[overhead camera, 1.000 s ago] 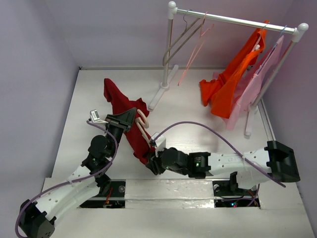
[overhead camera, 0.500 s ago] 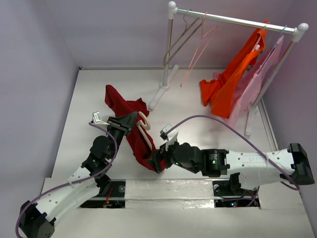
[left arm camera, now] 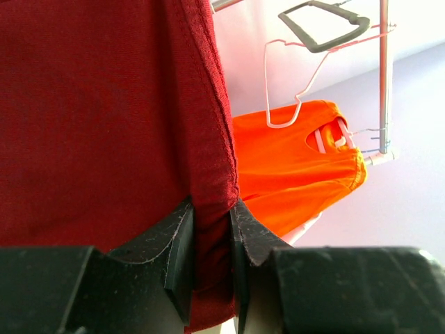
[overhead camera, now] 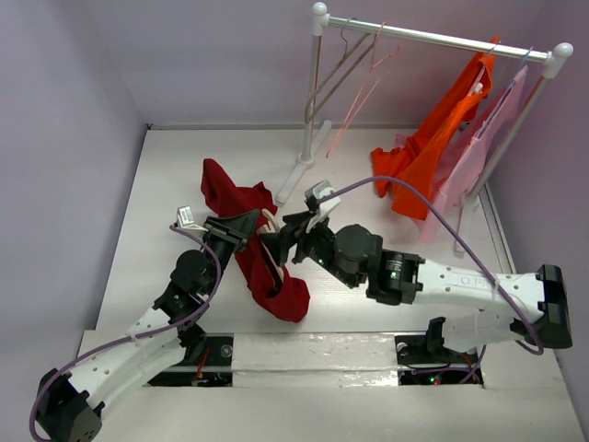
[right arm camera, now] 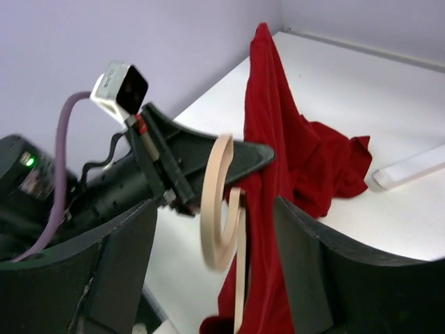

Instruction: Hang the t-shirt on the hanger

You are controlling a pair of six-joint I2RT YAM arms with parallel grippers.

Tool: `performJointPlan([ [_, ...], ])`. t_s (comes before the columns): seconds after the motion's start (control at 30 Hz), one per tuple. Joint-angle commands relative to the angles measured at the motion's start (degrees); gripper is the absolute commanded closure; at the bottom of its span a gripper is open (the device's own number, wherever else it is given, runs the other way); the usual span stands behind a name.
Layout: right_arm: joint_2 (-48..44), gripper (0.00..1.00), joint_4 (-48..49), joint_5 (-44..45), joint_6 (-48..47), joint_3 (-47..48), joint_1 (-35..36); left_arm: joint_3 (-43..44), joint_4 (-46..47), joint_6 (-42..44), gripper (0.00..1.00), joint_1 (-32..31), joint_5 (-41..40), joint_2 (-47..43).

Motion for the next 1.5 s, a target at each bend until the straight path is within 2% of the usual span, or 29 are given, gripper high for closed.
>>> performJointPlan([
  [0.0, 3.69, 0.33, 2.39, -2.16, -0.44, 3.46, -2.31, 0.67, 3.74, -0.67, 1.00, 0.22, 1.61, -1.33],
  [0.17, 5.64, 0.62, 1.85, -0.85, 1.40, 3.72, -2.85, 1.37, 2.60, 0.03, 1.00, 0.22, 1.70, -2.12],
  [0.2, 5.72, 0.77, 1.85, 0.02, 1.41, 3.64, -2.85, 1.72, 2.07, 0.30, 1.00, 0.22, 1.87, -2.21],
  [0.27, 5.46, 0.93, 1.24, 1.69, 1.32, 3.72, -2.85, 3.21, 0.84, 2.04, 1.00, 0.22, 2.05, -1.95],
  [0.3, 5.29, 1.00, 0.80, 2.48, 1.14, 4.07, -2.85, 4.00, -1.34, 2.93, 0.93, 0.22, 1.96, -1.77],
  [0.37, 5.11, 1.00, -1.21, 4.15, 0.62, 4.51, -2.85, 6.89, -4.16, 5.04, 0.76, 0.22, 1.61, -1.42],
  [0.4, 4.94, 1.00, -1.92, 5.03, 0.44, 4.78, -2.85, 7.86, -6.78, 7.05, 0.57, 0.22, 1.09, -1.25],
  [0.43, 4.85, 1.00, -2.53, 5.13, 0.44, 4.95, -2.85, 9.70, -7.94, 8.11, 0.49, 0.22, 0.91, -1.24],
  [0.5, 4.15, 1.00, -3.68, 5.04, 0.53, 4.69, -2.85, 11.90, -11.79, 11.79, 0.39, 0.22, 0.38, -0.98],
  [0.63, 2.83, 1.00, -5.35, 4.78, 1.05, 4.08, -3.37, 20.33, -19.10, 17.26, 0.32, 0.75, -0.94, 2.09],
  [0.77, 1.42, 1.00, -6.75, 4.51, 1.76, 3.55, -4.42, 24.38, -23.50, 19.72, 0.32, 2.94, -3.39, 4.46],
  [0.83, 0.54, 1.00, -7.20, 3.99, 1.85, 3.20, -4.95, 24.92, -23.86, 20.16, 0.32, 6.01, -4.02, 4.47],
  [0.93, -0.25, 1.00, -7.55, 3.29, 2.37, 2.58, -5.48, 26.24, -23.51, 20.16, 0.32, 11.10, 0.27, 6.92],
  [0.97, -0.69, 1.00, -7.55, 3.02, 2.72, 2.41, -5.48, 26.76, -23.25, 19.55, 0.33, 14.60, 2.55, 7.80],
  [1.0, -0.95, 1.00, -7.55, 2.85, 2.90, 2.23, -6.00, 26.60, -21.85, 19.20, 0.36, 16.03, 6.05, 9.37],
  [1.17, -2.53, 1.00, -10.10, 1.53, 3.43, 1.09, -7.15, 20.36, -17.01, 17.35, 0.52, 22.10, 8.90, 9.92],
  [1.2, -3.23, 1.00, -10.36, 0.83, 3.60, 0.91, -7.15, 19.57, -15.87, 17.61, 0.64, 23.67, 9.95, 10.27],
  [1.27, -3.68, 1.00, -10.63, 0.21, 3.87, 0.47, -7.76, 17.73, -13.94, 19.19, 0.74, 24.21, 10.75, 11.93],
  [1.47, -4.47, 1.00, -11.42, -1.29, 4.04, 0.21, -8.29, 17.89, -8.22, 26.13, 0.57, 24.21, 14.97, 18.08],
])
